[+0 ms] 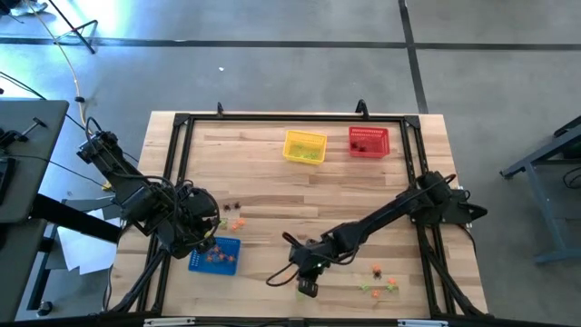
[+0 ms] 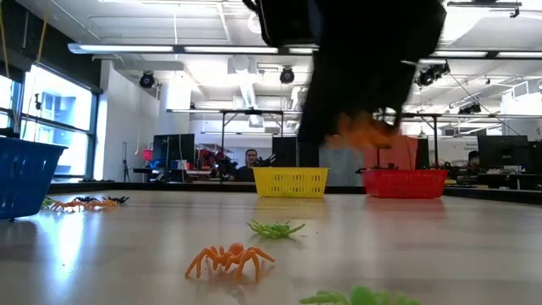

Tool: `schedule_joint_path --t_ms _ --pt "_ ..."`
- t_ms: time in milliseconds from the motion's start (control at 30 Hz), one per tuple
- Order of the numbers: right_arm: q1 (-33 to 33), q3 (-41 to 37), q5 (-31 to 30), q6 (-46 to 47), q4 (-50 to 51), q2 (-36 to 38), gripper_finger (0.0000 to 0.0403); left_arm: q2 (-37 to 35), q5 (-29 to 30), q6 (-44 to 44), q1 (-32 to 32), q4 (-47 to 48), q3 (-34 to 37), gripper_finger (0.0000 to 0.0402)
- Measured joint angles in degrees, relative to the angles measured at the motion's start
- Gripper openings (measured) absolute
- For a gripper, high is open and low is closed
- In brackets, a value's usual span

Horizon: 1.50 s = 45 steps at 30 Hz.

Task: Sort Halloween decoration
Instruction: Put the orange spider toy into the blue bin

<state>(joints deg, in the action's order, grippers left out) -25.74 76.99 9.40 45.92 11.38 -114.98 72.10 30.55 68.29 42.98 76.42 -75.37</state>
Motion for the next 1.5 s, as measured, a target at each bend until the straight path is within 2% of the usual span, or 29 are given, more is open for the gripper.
schedule_joint_path --t_ms 133,300,500,667,900,1133,1333,1500 --pt "2.09 0.00 -1.08 -2.87 -7.64 0.13 0.0000 -0.01 -0.07 0.00 0.01 0.04 0.00 0.0099" --pt "5.65 0.13 -7.69 -9.29 -20.54 -0.59 0.0000 0.01 -0.07 -1.01 0.01 0.02 0.00 0.0099" --pt "8.97 0.65 -8.31 -14.02 -39.22 -4.80 0.0000 0.01 -0.04 -1.07 0.00 0.04 0.00 0.0099" --pt "9.98 6.51 -8.27 -14.02 -39.45 -10.94 0.0000 0.01 -0.01 -1.07 0.01 0.18 0.00 0.0099" --pt "9.99 23.01 -4.58 -14.92 -39.18 -23.00 0.0000 0.01 0.00 -1.59 0.02 0.23 0.00 0.0099" --pt "10.01 38.93 -4.43 -17.56 -27.48 -31.52 0.0000 0.03 -0.09 -1.51 0.02 0.20 0.00 0.0099" --pt "10.01 42.42 -4.83 -17.93 -23.86 -32.91 0.0003 0.03 -0.26 -1.51 0.02 0.20 0.00 0.0099" --pt "10.12 42.42 -2.22 -19.41 -22.71 -32.91 0.0039 0.03 -0.35 -1.51 0.02 0.20 0.00 0.0099"
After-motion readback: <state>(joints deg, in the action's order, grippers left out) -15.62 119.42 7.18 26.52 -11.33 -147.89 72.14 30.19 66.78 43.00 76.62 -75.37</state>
